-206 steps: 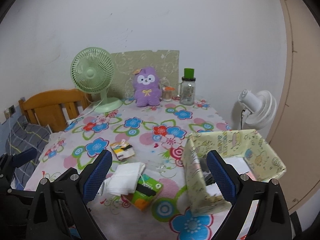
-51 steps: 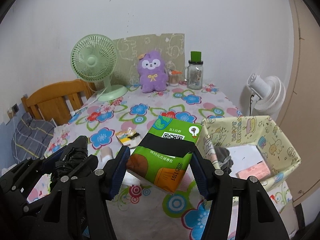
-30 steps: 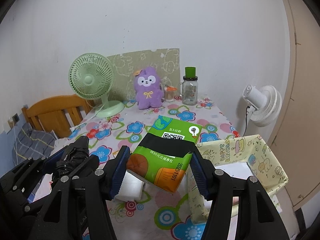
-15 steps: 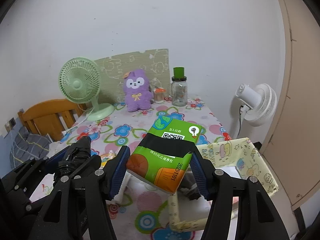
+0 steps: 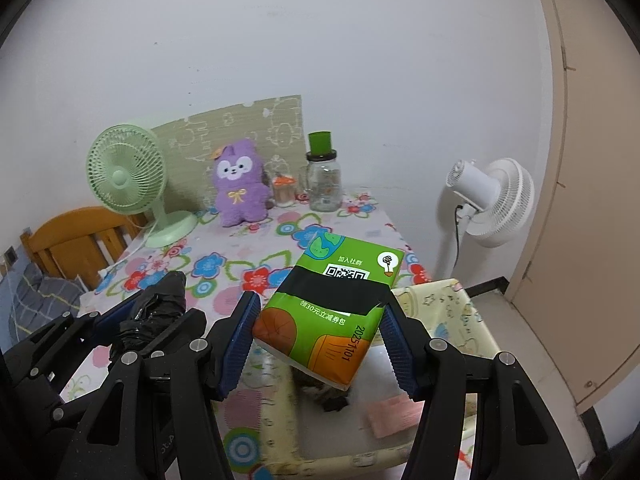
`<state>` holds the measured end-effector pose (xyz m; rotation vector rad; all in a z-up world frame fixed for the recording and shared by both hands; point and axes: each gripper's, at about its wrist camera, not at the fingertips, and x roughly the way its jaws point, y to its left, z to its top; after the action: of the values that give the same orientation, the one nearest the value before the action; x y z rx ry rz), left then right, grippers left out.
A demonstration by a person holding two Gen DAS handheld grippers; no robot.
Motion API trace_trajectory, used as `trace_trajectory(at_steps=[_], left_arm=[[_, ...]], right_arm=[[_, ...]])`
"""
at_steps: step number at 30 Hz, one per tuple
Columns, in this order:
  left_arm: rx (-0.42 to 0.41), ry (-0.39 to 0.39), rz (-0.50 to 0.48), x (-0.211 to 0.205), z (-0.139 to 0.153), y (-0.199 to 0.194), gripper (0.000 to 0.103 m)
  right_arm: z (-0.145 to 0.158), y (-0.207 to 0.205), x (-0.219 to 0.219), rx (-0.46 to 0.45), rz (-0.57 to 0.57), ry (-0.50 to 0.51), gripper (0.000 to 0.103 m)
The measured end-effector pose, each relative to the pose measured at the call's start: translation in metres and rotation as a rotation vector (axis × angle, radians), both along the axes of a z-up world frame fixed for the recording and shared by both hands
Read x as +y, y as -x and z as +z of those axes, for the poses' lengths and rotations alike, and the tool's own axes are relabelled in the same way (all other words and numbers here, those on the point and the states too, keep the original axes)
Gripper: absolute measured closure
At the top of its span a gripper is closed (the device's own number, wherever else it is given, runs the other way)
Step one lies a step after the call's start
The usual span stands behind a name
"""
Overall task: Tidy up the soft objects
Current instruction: 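Carry the black bundle in the left tool while the right tool carries the tissue pack to the yellow box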
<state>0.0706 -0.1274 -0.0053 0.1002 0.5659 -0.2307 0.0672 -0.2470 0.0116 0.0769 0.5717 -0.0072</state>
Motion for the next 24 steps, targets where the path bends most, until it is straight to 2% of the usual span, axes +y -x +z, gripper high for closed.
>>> trace_trajectory(at_steps=[24], left_arm=[[0.063,-0.030,-0.109,-0.077,-0.024,-0.027,0.059]], right_arm=[[-0.026,-0.017,-0.072,0.056,-0.049,-0.028,0.040]])
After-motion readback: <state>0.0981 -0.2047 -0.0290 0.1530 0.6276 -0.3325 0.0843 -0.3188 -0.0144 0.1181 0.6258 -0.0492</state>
